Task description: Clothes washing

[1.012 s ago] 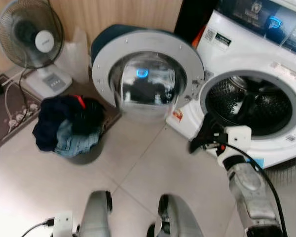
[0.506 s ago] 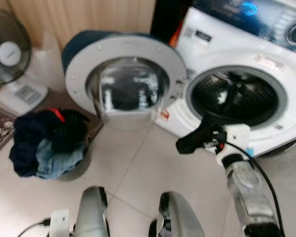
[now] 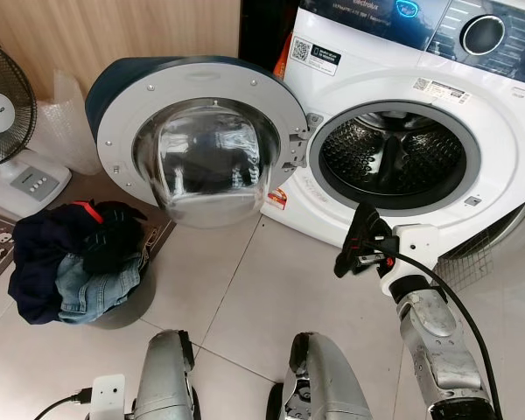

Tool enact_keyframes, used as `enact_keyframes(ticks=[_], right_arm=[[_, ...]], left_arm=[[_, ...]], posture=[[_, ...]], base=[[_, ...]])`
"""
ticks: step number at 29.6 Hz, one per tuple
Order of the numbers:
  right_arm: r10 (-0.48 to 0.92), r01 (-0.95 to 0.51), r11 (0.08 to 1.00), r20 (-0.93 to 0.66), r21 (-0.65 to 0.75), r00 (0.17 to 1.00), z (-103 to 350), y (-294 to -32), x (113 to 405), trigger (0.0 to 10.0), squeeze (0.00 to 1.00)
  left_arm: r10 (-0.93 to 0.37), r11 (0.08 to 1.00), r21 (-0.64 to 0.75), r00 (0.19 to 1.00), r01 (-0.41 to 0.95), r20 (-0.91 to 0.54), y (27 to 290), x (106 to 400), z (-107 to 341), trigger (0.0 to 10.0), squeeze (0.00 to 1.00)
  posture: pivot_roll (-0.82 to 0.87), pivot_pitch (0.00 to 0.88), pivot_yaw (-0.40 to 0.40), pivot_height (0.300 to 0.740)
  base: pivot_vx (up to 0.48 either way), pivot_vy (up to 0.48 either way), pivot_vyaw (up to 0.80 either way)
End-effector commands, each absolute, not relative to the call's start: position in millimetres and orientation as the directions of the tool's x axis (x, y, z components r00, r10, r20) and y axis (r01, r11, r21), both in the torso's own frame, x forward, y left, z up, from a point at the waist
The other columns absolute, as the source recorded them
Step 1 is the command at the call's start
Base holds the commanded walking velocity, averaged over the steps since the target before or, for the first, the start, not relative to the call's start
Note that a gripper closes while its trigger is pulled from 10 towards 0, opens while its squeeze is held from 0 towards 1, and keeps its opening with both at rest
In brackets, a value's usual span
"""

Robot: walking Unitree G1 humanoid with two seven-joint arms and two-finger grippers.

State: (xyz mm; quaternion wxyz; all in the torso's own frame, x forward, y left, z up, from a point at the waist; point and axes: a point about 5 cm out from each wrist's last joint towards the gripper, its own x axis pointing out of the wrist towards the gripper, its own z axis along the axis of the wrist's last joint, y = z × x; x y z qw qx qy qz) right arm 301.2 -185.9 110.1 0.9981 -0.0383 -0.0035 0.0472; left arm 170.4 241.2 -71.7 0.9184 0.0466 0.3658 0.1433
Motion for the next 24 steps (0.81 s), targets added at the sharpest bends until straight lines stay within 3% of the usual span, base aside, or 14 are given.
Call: enact_keyframes(ticks=[1,4,17,24], right_arm=[[0.084,-0.083,0.993,0.013,-0.082,0.996,111.8,-190.0,299.7,10.0,0.00],[0.081,-0.081,0.993,-0.008,-0.081,0.997,109.6,-190.6,299.5,10.0,0.00],[0.086,-0.086,0.994,0.004,-0.068,0.996,110.2,-189.2,299.1,10.0,0.00],[0.089,-0.088,0.994,0.016,-0.070,0.996,111.0,-187.7,298.3,10.0,0.00]], left_arm=[[0.292,0.956,0.187,0.661,-0.227,-0.691,237.2,158.1,-78.8,10.0,0.00],[0.292,0.956,0.186,0.661,-0.228,-0.691,236.8,157.8,-78.9,10.0,0.00],[0.292,0.956,0.187,0.669,-0.227,-0.684,237.8,158.9,-77.8,10.0,0.00],[0.286,0.958,0.185,0.669,-0.219,-0.686,234.4,155.1,-79.7,10.0,0.00]], posture=[[0.09,0.258,-0.106,0.577],[0.09,0.264,-0.108,0.577],[0.09,0.265,-0.104,0.577],[0.10,0.261,-0.095,0.577]], base=[[0.000,0.000,0.00],[0.000,0.000,-0.17],[0.000,0.000,-0.68],[0.000,0.000,0.00]])
